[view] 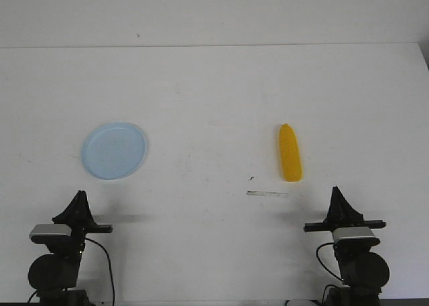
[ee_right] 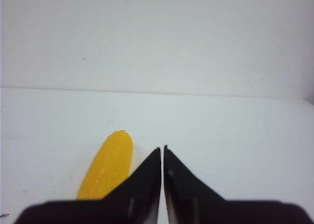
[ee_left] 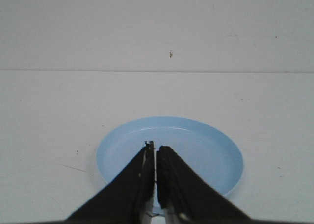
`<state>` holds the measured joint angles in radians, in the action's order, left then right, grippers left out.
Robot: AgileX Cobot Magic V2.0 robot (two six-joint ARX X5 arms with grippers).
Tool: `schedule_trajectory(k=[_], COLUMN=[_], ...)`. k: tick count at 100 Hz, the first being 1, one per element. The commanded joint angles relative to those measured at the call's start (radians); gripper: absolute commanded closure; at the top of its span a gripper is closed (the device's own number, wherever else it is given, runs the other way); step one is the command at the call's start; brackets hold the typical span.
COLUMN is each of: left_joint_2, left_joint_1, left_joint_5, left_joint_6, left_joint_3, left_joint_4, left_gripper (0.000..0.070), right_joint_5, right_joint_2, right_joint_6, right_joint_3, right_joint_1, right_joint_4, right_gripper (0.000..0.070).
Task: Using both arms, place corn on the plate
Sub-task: 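Raise the left gripper from rest toward the light blue plate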
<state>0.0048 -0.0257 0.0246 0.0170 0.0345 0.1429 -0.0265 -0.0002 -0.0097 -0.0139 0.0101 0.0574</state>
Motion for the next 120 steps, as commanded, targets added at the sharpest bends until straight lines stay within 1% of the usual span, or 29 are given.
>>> schedule_trajectory(k=[1,25,37,45,58,75,90,102,120], left_joint_2=[-0.002,-0.002,-0.002,-0.002,0.005,0.063,0.182,0.301,0.476], left_joint_1=[0.0,0.0,0.0,0.0,0.0,0.0,0.0,0.0,0.0], left_joint_5=[-0.002,-0.002,-0.002,-0.002,-0.002,-0.002,-0.002,-0.002,-0.003], left_joint_6=[-0.005,-0.004,0.032,0.032,0.032,0.028,0.028,0.028,0.029], left_joint_3=[-0.021,-0.021,-0.019,0.0,0.058,0.191,0.318,0.406,0.51], left_joint_4=[0.017,0.021,0.084,0.097,0.055,-0.084,-0.194,-0.227,-0.224], left_gripper=[0.0696,0.0697,0.0697,0.0697,0.0697,0.0697,0.0697,0.0697,0.0697], right_joint_5=[0.0,0.0,0.0,0.0,0.0,0.0,0.0,0.0,0.0], right_joint_2=[0.002,0.002,0.002,0.002,0.002,0.002,0.002,0.002,0.002], right_joint_6=[0.012,0.012,0.012,0.012,0.012,0.012,0.012,0.012,0.012], right_joint_3=[0.001,0.001,0.001,0.001,0.001,0.001,0.001,0.001,0.001], right_joint_1=[-0.001,-0.001,-0.001,-0.001,-0.001,-0.001,-0.001,-0.001,-0.001], right_joint_4=[0.01,0.01,0.01,0.01,0.01,0.01,0.01,0.01,0.01], right_gripper=[0.0688,0.0688,0.0688,0.0688,0.0688,0.0688,0.0688,0.0688,0.0688])
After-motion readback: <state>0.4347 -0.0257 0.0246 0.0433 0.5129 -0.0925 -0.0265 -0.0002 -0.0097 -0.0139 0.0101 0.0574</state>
